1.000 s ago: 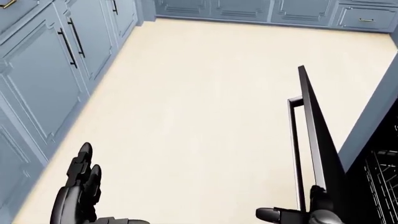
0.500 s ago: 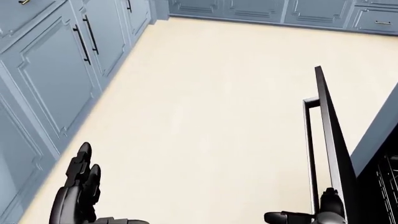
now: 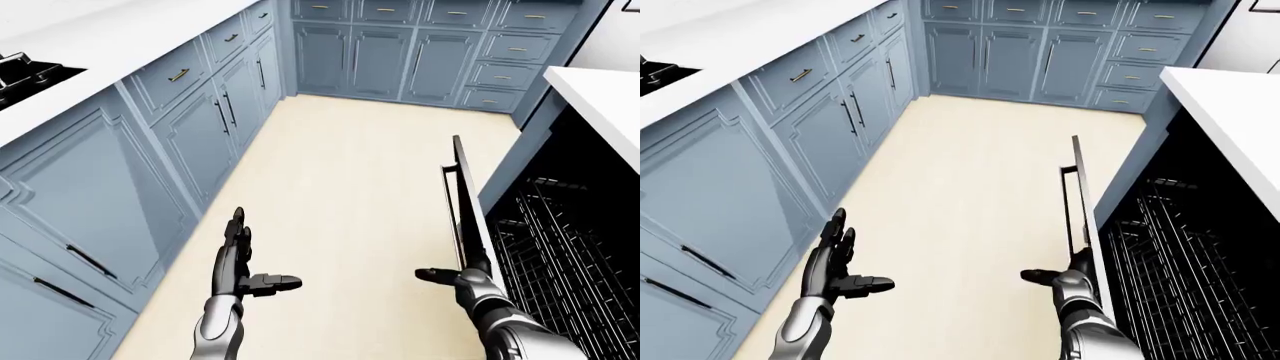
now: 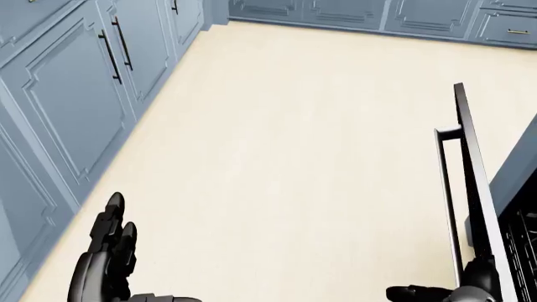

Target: Close the dishwasher door

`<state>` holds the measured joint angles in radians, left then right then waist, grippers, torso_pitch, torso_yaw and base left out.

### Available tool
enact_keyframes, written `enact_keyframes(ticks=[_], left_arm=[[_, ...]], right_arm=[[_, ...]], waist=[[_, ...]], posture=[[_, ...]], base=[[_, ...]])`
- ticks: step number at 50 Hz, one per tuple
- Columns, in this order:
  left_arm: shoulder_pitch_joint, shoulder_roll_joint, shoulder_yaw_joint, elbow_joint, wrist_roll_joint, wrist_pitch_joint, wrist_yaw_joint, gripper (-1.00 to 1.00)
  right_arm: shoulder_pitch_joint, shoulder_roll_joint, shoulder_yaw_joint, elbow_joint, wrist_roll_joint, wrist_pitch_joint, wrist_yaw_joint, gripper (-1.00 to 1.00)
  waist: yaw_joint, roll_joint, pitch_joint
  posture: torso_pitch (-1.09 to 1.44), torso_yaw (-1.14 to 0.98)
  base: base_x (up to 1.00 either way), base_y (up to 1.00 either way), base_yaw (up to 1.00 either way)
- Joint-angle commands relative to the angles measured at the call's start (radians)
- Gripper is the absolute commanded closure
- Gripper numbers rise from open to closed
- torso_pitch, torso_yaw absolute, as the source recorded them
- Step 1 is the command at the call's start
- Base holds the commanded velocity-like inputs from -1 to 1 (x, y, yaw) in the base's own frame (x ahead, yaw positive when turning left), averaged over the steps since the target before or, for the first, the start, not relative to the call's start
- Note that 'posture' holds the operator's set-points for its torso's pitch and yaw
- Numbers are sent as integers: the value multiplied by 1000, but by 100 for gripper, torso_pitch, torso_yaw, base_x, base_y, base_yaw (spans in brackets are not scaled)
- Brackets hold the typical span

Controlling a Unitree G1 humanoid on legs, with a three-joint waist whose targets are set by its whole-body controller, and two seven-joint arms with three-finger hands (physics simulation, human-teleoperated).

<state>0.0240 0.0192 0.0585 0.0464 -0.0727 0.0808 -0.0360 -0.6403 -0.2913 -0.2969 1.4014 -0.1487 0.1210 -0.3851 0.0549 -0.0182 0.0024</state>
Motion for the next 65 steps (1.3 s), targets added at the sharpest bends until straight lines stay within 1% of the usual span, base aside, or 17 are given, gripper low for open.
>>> enact_keyframes(ticks=[1,12,20,30,37,42,55,65], left_arm=[[-13,2,1,-49,-3,-28,-2,-100],[-10,2,1,-51,-2,-29,-2,-100],[-9,1,0,-48,0,-32,-2,-100],[-12,0,-3,-43,4,-35,1,-100],[-9,-1,-6,-47,5,-33,3,-100],[-4,0,-4,-60,4,-28,2,-100],[0,-2,-4,-65,5,-28,3,-100],[0,-2,-4,-64,5,-30,3,-100]], right_arm=[[-18,-62,-9,-31,-5,-9,-60,-100],[-5,-111,-5,-35,12,-35,-34,-100],[24,-141,-5,-36,24,-59,-9,-100],[47,-189,-4,-39,41,-66,-5,-100],[65,-235,-5,-43,54,-79,9,-100],[78,-252,-6,-44,63,-87,11,-100],[135,-352,-20,-56,113,-107,40,-100],[165,-408,-26,-65,146,-117,55,-100]], waist=[[-12,-6,-18],[-14,-8,-20],[-17,-11,-19],[-17,-14,-19],[-16,-16,-19],[-17,-17,-18],[-16,-19,-13],[-18,-22,-5]], posture=[[0,0],[0,0],[0,0],[0,0],[0,0],[0,0],[0,0],[0,0]], base=[[0,0,0],[0,0,0],[0,0,0],[0,0,0],[0,0,0],[0,0,0],[0,0,0],[0,0,0]])
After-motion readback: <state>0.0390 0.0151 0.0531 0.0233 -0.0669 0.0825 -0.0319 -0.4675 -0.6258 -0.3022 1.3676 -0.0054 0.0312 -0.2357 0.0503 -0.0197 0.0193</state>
